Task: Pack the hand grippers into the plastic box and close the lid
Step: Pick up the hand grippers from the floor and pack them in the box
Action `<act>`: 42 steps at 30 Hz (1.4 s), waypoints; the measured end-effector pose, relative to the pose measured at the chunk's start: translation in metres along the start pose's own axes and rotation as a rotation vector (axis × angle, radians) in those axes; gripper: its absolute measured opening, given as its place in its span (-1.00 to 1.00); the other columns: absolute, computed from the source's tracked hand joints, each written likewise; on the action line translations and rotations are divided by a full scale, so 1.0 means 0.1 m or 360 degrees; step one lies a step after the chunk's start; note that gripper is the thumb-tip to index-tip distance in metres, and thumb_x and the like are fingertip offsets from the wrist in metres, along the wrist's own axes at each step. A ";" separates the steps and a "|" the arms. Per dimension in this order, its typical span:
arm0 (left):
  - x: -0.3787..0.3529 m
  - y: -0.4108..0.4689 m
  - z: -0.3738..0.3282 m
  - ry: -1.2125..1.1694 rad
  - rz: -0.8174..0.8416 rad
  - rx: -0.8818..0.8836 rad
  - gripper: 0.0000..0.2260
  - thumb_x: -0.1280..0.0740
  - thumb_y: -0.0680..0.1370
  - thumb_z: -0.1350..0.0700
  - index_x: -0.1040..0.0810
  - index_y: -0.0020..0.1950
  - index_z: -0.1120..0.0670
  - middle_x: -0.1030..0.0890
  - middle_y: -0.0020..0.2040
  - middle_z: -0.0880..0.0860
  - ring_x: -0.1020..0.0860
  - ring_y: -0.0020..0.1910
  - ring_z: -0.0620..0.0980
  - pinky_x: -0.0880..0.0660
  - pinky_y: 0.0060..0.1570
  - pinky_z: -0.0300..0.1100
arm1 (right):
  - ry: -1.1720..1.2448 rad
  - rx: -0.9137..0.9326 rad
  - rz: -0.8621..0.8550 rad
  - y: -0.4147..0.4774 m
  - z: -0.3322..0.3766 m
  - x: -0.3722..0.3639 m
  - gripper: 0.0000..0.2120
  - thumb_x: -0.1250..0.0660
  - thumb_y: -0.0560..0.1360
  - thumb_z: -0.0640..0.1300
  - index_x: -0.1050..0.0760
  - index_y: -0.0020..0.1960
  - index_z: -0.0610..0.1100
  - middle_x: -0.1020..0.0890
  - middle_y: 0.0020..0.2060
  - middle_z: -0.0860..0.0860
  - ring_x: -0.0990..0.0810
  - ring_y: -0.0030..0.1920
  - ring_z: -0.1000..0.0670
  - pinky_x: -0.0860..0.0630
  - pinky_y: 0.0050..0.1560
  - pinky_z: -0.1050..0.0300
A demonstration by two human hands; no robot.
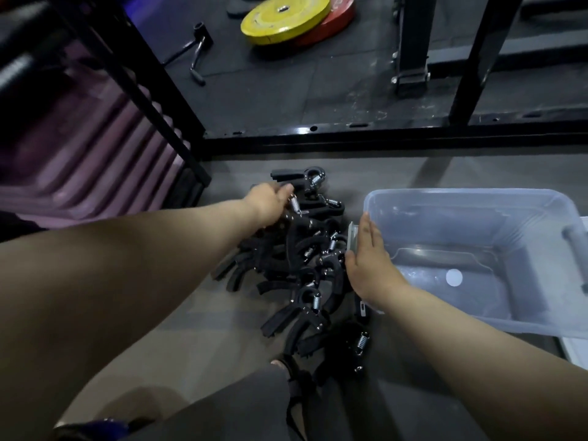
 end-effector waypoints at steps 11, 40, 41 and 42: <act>0.01 -0.38 -0.85 -0.1482 0.0149 0.0173 -0.66 -0.15 0.66 -0.07 -0.50 0.06 0.20 -0.61 -0.19 0.13 -0.58 -0.43 0.09 -0.60 -0.40 -0.07 | 0.0910 0.0034 -0.0289 -0.17 0.56 0.76 -0.71 -0.14 0.62 0.01 -0.51 0.20 -0.12 -0.63 0.11 -0.06 -0.59 0.12 -0.07 -0.48 0.13 0.03; -1.40 -0.46 -0.60 0.0227 0.0163 -0.1002 -0.45 -0.02 0.65 0.15 0.16 0.58 0.17 0.24 0.59 0.02 0.23 0.54 -0.14 0.04 0.53 -0.08 | -0.0009 -0.1081 0.0249 0.38 -1.18 0.58 -0.33 -0.26 0.12 0.15 -0.42 0.20 -0.03 -0.69 -0.08 -0.13 -0.64 -0.12 -0.16 -0.59 0.00 -0.01; -1.41 -0.43 -0.62 0.0220 0.0151 -0.0993 -0.45 -0.01 0.64 0.14 0.15 0.58 0.17 0.23 0.59 0.03 0.22 0.55 -0.14 0.03 0.53 -0.08 | -0.0194 -0.1085 0.0255 0.36 -1.12 0.59 -0.37 -0.25 0.22 0.19 -0.34 0.26 0.00 -0.62 0.08 -0.14 -0.60 0.03 -0.16 -0.52 0.15 -0.03; -1.43 -0.40 -0.62 0.0221 0.0137 -0.0991 -0.45 0.02 0.63 0.11 0.13 0.58 0.17 0.21 0.59 0.04 0.20 0.55 -0.13 0.01 0.52 -0.07 | -0.0388 -0.1065 0.0246 0.32 -1.04 0.62 -0.41 -0.21 0.35 0.20 -0.28 0.32 0.01 -0.52 0.22 -0.15 -0.52 0.17 -0.18 -0.42 0.26 -0.04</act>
Point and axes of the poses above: each hand's wrist, its own y-axis towards the middle knuckle, its own x-axis out of the back of the hand, z = x × y, the point moved 2 cm from there along y, towards the middle knuckle
